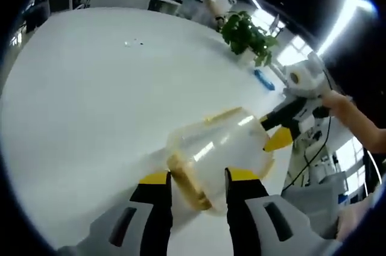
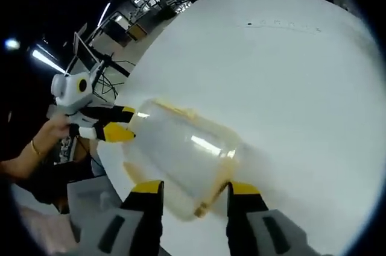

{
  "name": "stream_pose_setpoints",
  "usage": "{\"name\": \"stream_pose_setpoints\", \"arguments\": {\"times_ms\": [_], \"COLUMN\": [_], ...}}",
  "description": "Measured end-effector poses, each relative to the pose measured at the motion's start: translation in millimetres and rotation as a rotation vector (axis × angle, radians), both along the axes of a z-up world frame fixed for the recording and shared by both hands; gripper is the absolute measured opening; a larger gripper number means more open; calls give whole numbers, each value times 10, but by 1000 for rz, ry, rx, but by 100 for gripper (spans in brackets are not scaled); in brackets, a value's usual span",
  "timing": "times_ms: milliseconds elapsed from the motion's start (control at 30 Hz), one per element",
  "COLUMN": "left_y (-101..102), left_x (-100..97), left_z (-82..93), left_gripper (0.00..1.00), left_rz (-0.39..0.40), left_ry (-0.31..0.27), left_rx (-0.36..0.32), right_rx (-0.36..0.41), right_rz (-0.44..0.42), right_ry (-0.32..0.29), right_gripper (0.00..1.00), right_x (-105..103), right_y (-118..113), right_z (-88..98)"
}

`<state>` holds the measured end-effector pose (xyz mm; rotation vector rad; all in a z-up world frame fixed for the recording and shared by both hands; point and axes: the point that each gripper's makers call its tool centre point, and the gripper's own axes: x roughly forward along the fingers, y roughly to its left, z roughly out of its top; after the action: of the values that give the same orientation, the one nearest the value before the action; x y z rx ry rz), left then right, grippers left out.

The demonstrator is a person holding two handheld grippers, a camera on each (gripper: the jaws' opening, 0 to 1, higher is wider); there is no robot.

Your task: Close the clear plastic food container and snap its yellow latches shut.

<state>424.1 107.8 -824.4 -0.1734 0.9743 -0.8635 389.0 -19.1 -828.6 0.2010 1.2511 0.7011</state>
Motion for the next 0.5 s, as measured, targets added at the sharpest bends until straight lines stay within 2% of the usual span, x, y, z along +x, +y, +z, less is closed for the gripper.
{"name": "stream_pose_setpoints", "arguments": {"times_ms": [67, 167, 200, 233, 300, 400, 500], "left_y": [-34, -40, -38, -37, -34, -37, -33], "left_x": [-15, -5, -6, -6, -6, -12, -12], "left_z": [9, 4, 6, 6, 7, 9, 12], "left_gripper": [31, 31, 31, 31, 31, 31, 31], "left_rz": [-11, -10, -11, -11, -11, -10, -9], "left_ry": [-10, -12, -11, -11, -12, -14, -16], "left_rx": [9, 12, 13, 13, 14, 20, 26], "right_rx": [-1, -1, -19, -37, -68, -74, -96], "right_rz": [-14, -27, -32, -34, -30, -30, 11], "right_ry": [21, 4, -38, -40, -56, -59, -32], "right_gripper": [40, 40, 40, 39, 34, 23, 22], "right_x": [-35, -26, 38, 50, 89, 89, -9], "right_y": [-27, -52, -99, -140, -222, -265, -256], "right_z": [-25, -9, 13, 25, 69, 138, 101]}}
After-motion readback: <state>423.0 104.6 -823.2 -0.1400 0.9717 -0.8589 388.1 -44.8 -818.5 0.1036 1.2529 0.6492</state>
